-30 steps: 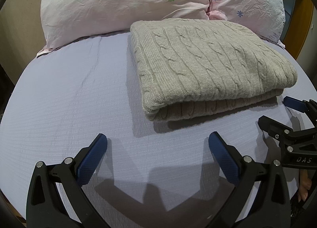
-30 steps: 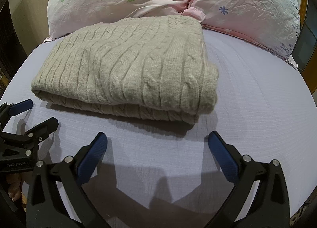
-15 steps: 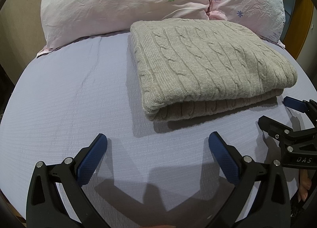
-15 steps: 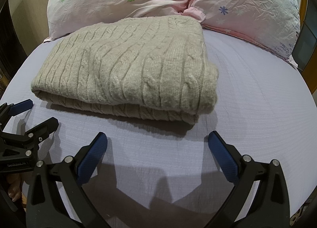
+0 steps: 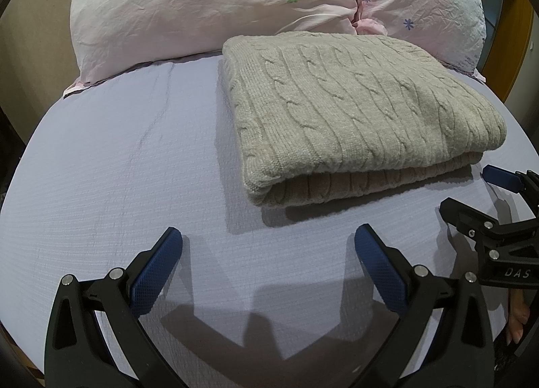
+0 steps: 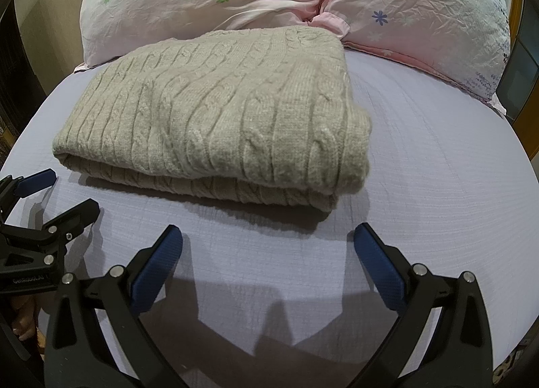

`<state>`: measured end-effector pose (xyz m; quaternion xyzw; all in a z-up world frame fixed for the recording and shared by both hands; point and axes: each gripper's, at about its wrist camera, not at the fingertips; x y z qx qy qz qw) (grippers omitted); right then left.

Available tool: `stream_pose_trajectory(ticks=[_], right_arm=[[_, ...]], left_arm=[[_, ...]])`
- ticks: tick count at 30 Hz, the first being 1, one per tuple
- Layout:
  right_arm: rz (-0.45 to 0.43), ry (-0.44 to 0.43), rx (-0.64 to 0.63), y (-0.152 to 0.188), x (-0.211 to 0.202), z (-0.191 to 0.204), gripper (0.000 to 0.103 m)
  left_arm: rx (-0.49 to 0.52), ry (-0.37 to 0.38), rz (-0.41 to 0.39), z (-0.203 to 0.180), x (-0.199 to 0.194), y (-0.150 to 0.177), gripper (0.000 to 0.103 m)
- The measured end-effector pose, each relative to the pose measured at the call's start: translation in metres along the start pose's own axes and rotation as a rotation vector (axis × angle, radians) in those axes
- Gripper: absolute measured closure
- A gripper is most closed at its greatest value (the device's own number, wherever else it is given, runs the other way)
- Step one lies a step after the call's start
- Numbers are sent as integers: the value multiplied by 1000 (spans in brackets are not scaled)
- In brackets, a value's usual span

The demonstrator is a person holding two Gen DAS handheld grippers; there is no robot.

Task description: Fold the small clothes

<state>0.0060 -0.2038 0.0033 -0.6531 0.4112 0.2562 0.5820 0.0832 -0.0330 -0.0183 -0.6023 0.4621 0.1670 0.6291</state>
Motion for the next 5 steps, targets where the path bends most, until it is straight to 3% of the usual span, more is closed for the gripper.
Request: stream_pose_trajectory(ticks=[5], right_arm=[[0, 0, 0, 0, 0, 0, 2]], left_arm=[[0, 0, 0, 0, 0, 0, 1]])
Point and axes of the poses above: each gripper's, at about its wrist camera, not at the fingertips, and x roughly the way its jaws point, z to its left, y to its underside, and after that the axes turned 12 degrees about y, right-handed
